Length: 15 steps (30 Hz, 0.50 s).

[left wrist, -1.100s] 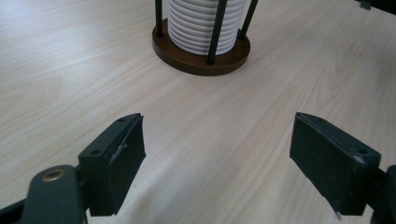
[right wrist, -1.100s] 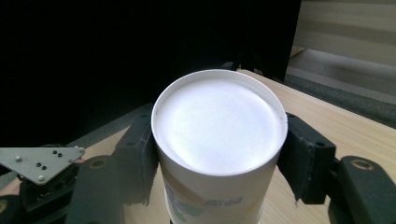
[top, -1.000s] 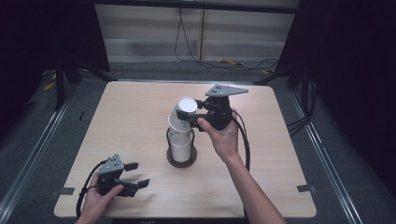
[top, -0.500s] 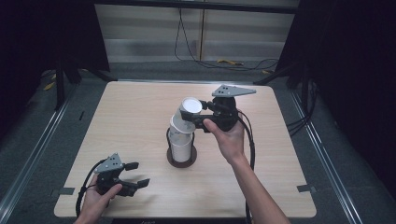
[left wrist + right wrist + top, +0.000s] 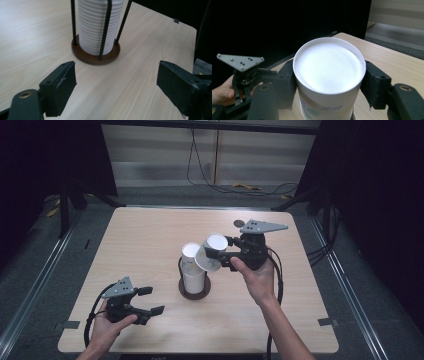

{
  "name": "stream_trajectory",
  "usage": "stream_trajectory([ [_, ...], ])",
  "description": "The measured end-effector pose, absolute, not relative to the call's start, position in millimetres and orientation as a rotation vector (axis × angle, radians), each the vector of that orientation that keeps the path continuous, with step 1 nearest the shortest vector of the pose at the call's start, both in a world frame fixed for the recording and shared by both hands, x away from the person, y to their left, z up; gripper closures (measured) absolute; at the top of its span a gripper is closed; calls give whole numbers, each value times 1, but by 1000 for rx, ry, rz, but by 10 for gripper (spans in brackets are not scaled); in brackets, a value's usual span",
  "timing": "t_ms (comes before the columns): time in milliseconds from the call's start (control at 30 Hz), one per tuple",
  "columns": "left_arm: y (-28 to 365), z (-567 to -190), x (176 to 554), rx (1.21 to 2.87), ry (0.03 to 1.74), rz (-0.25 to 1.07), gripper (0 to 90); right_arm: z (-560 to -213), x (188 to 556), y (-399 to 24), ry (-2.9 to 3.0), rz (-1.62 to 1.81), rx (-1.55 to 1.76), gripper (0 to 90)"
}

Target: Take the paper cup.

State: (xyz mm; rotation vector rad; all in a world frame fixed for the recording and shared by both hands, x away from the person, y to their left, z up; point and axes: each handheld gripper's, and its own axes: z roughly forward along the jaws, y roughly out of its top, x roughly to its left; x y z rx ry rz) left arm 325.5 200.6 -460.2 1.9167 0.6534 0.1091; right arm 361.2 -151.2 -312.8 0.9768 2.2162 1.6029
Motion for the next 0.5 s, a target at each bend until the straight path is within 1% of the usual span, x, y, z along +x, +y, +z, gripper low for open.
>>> stream_trajectory([
  [300, 168, -439, 333, 1920, 569, 109, 163, -322, 349, -156, 2246, 1594, 978, 361],
  [500, 152, -429, 336, 1886, 538, 84, 164, -331, 343, -157, 2269, 1605, 985, 363],
])
